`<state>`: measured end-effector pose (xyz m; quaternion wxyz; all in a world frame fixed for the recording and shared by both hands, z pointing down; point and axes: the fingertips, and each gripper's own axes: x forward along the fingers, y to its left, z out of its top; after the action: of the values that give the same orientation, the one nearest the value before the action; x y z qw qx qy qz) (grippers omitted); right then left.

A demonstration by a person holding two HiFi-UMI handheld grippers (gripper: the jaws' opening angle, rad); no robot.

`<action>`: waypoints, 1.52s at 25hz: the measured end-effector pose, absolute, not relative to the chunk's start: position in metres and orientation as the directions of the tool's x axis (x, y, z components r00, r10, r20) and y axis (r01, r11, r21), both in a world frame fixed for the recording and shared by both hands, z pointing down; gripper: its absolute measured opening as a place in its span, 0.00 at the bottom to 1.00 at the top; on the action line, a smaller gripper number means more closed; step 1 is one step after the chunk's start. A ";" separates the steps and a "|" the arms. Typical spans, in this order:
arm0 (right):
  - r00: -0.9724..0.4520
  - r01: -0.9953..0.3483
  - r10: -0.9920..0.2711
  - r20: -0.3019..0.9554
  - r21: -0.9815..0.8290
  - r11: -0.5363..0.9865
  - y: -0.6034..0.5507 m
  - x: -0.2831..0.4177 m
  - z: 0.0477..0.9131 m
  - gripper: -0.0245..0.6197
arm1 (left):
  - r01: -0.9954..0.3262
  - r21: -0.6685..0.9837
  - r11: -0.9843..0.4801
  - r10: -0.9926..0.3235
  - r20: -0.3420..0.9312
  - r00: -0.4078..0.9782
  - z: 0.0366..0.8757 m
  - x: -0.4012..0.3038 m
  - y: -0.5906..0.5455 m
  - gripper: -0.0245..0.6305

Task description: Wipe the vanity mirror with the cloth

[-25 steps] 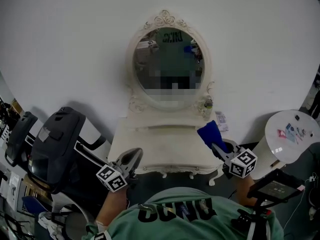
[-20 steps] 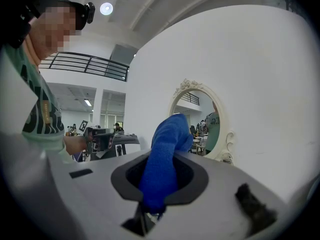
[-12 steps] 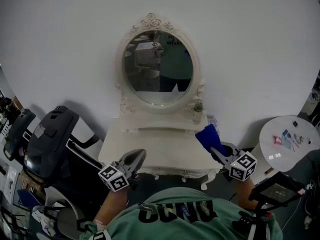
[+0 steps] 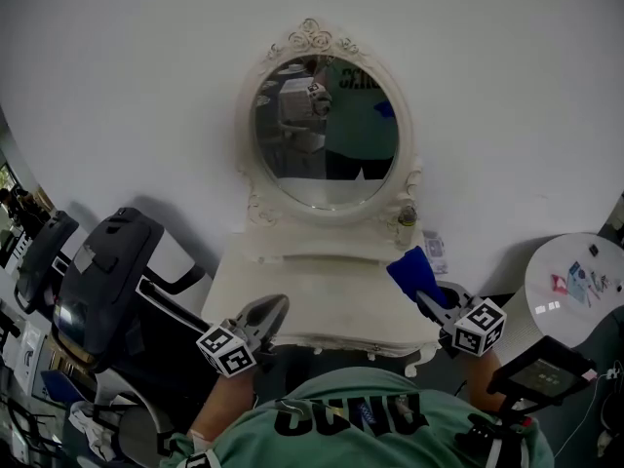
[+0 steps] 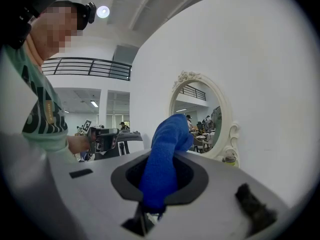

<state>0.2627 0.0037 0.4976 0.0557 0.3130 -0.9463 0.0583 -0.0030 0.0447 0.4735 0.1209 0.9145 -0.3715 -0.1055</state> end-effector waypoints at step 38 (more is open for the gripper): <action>-0.650 -0.332 -0.754 -0.092 0.927 0.174 -0.316 0.084 0.281 0.11 | -0.631 0.326 -0.704 -0.696 -0.137 0.705 0.463 -0.097 -0.223 0.04</action>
<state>0.0838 -0.3160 0.2813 0.2000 0.3673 -0.7395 -0.5276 -0.0970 -0.2229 0.4629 0.1283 0.9144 -0.3627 -0.1260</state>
